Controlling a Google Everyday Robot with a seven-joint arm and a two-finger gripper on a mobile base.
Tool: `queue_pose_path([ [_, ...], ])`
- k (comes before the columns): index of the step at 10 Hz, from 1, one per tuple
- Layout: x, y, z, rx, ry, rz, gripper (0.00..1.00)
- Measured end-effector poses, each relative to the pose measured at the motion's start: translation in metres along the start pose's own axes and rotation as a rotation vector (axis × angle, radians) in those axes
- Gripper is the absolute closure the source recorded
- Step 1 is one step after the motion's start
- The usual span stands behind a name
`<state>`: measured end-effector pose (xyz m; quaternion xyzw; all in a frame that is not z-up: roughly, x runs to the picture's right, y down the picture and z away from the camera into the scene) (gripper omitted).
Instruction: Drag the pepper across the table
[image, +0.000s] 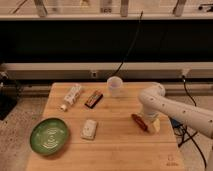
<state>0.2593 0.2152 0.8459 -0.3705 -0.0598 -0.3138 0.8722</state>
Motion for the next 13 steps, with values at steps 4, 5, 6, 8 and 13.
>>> queue_pose_path([
  [4,-0.004,0.000,-0.005,0.025,-0.003,0.027,0.20],
  [5,-0.006,0.000,-0.009,0.042,-0.003,0.050,0.20],
  [6,-0.009,-0.003,-0.012,0.056,-0.006,0.058,0.20],
  [8,-0.017,-0.002,-0.018,0.074,-0.010,0.079,0.20],
  [13,-0.029,0.004,-0.022,0.083,-0.003,0.114,0.20],
])
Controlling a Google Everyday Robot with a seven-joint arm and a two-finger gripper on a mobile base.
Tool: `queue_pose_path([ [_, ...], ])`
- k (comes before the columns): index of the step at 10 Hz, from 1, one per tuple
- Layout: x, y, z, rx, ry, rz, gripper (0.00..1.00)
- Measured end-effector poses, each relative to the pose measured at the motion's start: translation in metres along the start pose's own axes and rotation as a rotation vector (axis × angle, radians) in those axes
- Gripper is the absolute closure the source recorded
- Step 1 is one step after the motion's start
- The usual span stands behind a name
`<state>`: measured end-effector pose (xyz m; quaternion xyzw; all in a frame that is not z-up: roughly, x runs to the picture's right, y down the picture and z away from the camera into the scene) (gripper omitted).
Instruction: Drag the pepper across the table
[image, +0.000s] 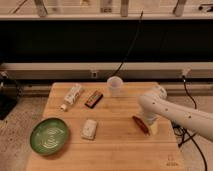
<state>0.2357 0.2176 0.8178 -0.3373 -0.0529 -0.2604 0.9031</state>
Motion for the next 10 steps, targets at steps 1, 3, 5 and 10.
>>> queue_pose_path([
  [1,-0.001,0.001,0.000,0.001,0.000,0.008,0.20],
  [3,-0.004,0.003,-0.001,0.001,0.002,0.046,0.20],
  [5,-0.004,0.003,-0.001,0.005,0.008,0.107,0.20],
  [10,-0.007,-0.008,0.001,0.015,0.012,0.271,0.20],
])
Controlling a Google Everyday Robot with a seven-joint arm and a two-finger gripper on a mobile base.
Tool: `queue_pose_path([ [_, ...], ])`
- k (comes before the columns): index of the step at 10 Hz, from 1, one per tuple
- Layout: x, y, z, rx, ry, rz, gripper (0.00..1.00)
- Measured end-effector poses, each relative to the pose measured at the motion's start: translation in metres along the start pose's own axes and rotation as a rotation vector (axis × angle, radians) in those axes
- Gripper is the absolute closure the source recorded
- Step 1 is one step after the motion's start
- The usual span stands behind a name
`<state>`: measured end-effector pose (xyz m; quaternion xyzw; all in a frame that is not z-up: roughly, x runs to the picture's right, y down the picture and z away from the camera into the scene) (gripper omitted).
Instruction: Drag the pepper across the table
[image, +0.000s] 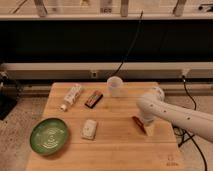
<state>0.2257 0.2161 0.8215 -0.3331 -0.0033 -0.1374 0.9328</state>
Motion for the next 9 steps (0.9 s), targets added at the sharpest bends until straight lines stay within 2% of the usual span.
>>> queue_pose_path([
  [5,-0.007,-0.001,0.004,-0.014,-0.029,0.107,0.20],
  [9,-0.015,-0.002,0.004,-0.022,-0.041,0.136,0.21],
])
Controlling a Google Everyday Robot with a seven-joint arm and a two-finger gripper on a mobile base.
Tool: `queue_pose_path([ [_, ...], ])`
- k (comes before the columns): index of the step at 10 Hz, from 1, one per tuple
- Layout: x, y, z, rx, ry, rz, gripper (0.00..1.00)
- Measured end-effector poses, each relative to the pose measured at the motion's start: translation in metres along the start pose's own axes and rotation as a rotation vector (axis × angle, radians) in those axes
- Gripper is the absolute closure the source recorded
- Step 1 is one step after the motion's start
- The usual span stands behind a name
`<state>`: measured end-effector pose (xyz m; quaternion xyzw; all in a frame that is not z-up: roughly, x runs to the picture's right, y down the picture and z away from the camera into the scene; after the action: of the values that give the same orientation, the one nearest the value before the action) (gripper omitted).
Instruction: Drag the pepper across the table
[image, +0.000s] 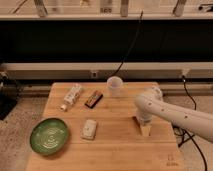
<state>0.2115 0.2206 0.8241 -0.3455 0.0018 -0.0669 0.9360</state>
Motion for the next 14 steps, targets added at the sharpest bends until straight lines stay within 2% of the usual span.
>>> queue_pose_path([
  [1,-0.001,0.001,0.003,-0.004,-0.002,0.002,0.25],
  [2,0.000,0.000,0.005,-0.002,-0.001,0.004,0.34],
  [3,0.002,0.000,0.008,-0.003,0.001,0.008,0.48],
  [8,0.005,-0.001,0.009,0.000,-0.005,-0.001,0.96],
  [10,0.006,0.002,0.009,-0.002,-0.002,-0.023,1.00],
  [13,-0.017,0.004,0.010,-0.013,0.021,-0.062,1.00],
  [14,-0.018,0.006,0.010,-0.010,0.021,-0.071,1.00],
])
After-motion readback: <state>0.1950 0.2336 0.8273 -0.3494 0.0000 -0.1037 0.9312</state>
